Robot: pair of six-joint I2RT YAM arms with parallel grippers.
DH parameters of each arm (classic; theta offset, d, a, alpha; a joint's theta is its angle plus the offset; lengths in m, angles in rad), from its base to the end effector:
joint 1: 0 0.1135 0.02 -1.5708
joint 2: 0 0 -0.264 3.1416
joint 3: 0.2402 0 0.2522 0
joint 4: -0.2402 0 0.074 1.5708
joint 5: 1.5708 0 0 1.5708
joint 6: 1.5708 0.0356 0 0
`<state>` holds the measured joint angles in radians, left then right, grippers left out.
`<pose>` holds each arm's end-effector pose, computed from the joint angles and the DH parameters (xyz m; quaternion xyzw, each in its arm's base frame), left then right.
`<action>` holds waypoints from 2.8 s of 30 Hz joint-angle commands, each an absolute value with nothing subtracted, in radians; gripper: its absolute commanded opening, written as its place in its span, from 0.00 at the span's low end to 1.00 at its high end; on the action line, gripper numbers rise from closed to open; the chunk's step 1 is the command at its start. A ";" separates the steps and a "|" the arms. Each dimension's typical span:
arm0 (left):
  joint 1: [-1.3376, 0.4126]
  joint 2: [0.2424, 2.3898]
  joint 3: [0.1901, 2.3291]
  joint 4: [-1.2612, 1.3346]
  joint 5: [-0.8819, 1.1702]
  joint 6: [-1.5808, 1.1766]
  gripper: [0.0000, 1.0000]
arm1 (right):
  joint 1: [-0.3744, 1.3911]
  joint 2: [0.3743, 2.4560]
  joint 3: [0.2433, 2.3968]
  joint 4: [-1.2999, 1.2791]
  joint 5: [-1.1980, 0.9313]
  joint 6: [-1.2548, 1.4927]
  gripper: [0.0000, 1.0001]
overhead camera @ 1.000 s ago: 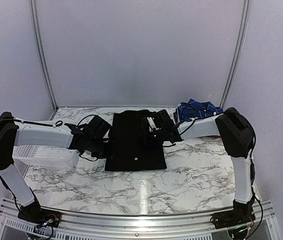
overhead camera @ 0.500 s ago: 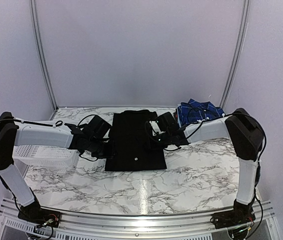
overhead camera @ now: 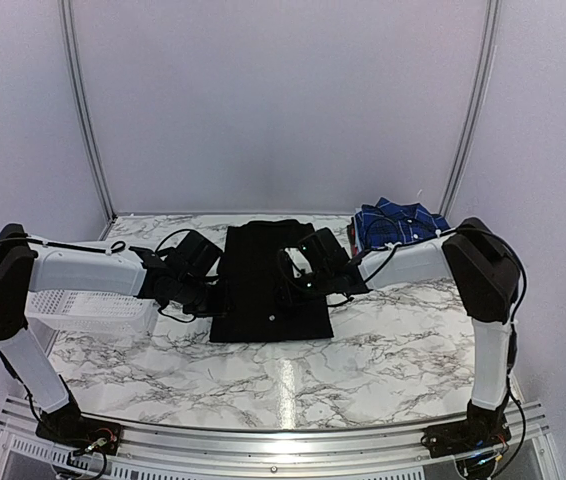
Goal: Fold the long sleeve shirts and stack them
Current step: Smooth out the 2/3-rectangle-folded shirt at the center of the board, then pick up the 2/3-rectangle-folded shirt from the center of the board.
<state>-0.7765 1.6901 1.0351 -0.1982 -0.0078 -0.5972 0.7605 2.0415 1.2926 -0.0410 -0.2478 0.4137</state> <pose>0.2529 -0.2481 0.1914 0.0825 0.9327 -0.2198 0.2738 0.3101 0.3071 0.1489 -0.2046 0.8958 0.3044 0.2511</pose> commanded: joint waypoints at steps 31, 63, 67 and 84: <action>-0.772 1.830 1.249 -0.179 0.055 -0.556 0.31 | 0.541 2.028 1.419 -0.087 -0.290 0.317 0.48; -0.719 2.116 1.695 -0.288 0.107 -0.492 0.43 | 0.494 1.860 1.164 -0.088 -0.264 0.350 0.38; -0.719 1.919 1.522 -0.287 0.073 -0.511 0.45 | 0.539 1.753 1.041 -0.075 -0.246 0.366 0.39; -0.721 1.407 0.775 -0.183 -0.034 -0.655 0.37 | 0.715 1.610 0.809 -0.022 -0.160 0.487 0.33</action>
